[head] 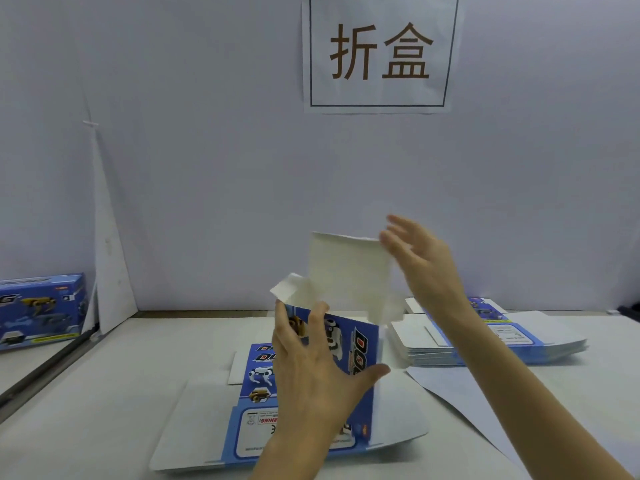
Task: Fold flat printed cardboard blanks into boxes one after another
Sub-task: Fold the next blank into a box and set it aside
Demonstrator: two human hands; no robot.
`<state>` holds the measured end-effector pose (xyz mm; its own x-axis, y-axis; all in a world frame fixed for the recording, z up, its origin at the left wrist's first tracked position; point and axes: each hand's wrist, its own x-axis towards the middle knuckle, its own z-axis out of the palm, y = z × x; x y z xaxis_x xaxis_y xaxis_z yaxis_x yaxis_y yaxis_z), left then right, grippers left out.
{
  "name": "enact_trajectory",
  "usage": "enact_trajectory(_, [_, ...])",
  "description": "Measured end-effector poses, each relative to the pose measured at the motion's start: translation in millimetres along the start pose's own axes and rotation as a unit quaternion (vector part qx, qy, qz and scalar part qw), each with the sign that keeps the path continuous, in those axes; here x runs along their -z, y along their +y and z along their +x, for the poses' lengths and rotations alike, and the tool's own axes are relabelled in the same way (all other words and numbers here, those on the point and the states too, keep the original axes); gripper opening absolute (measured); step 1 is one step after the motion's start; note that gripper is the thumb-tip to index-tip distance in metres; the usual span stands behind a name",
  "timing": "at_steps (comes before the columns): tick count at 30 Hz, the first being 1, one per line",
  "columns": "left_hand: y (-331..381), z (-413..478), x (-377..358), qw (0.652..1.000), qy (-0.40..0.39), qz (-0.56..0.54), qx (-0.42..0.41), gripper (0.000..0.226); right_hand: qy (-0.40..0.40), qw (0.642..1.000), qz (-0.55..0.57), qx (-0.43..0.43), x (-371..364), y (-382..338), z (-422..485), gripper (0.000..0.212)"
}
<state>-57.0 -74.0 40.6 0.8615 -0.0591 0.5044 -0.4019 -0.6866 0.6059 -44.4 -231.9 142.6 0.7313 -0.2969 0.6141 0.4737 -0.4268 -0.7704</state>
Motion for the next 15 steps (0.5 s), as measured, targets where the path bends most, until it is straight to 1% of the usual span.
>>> enact_trajectory(2, [-1.0, 0.4, 2.5, 0.998, 0.036, -0.049, -0.007, 0.107, 0.086, 0.992, 0.086, -0.013, 10.0, 12.6, -18.8, 0.038])
enact_trajectory(3, [-1.2, 1.6, 3.3, 0.995, 0.045, -0.094, -0.006, 0.109, 0.107, 0.988, 0.106, -0.024, 13.4, 21.8, -31.0, 0.039])
enact_trajectory(4, [-2.0, 3.3, 3.7, 0.988, 0.044, -0.151, 0.002, 0.111, 0.097, 0.988, 0.115, -0.038, 15.3, 33.2, -43.4, 0.042])
enact_trajectory(5, [-3.7, 6.1, 3.3, 0.977, 0.039, -0.211, 0.016, 0.11, 0.056, 0.989, 0.126, -0.054, 15.7, 43.5, -55.4, 0.046])
enact_trajectory(6, [-7.4, 9.0, 2.4, 0.964, 0.03, -0.263, 0.032, 0.108, -0.005, 0.987, 0.142, -0.072, 14.5, 52.9, -65.3, 0.052])
enact_trajectory(7, [-12.7, 11.7, 0.3, 0.956, 0.013, -0.289, 0.039, 0.104, -0.061, 0.981, 0.158, -0.091, 11.8, 60.0, -73.0, 0.059])
enact_trajectory(8, [-19.1, 14.1, -2.1, 0.958, -0.018, -0.282, 0.042, 0.1, -0.098, 0.975, 0.165, -0.11, 8.3, 66.1, -78.2, 0.067])
enact_trajectory(9, [-27.2, 15.8, -5.5, 0.963, -0.06, -0.259, 0.05, 0.098, -0.116, 0.971, 0.167, -0.128, 4.9, 71.4, -81.6, 0.073])
enact_trajectory(10, [-35.3, 16.8, -9.6, 0.964, -0.104, -0.236, 0.067, 0.104, -0.125, 0.968, 0.166, -0.138, 1.2, 76.7, -83.4, 0.077])
enact_trajectory(11, [-42.2, 16.5, -13.9, 0.958, -0.142, -0.231, 0.09, 0.11, -0.133, 0.966, 0.166, -0.145, -2.2, 80.3, -84.6, 0.074])
enact_trajectory(12, [-47.3, 15.2, -18.4, 0.95, -0.169, -0.239, 0.111, 0.112, -0.142, 0.966, 0.161, -0.147, -5.6, 84.4, -85.9, 0.066])
enact_trajectory(13, [-51.8, 13.4, -23.3, 0.944, -0.182, -0.244, 0.123, 0.106, -0.147, 0.965, 0.156, -0.147, -8.9, 87.1, -86.9, 0.06])
enact_trajectory(14, [-55.5, 11.3, -28.2, 0.943, -0.182, -0.249, 0.122, 0.09, -0.148, 0.966, 0.15, -0.15, -11.6, 91.4, -88.4, 0.058])
enact_trajectory(15, [-58.7, 9.2, -33.2, 0.945, -0.17, -0.256, 0.115, 0.066, -0.145, 0.964, 0.156, -0.159, -14.0, 93.3, -90.5, 0.059])
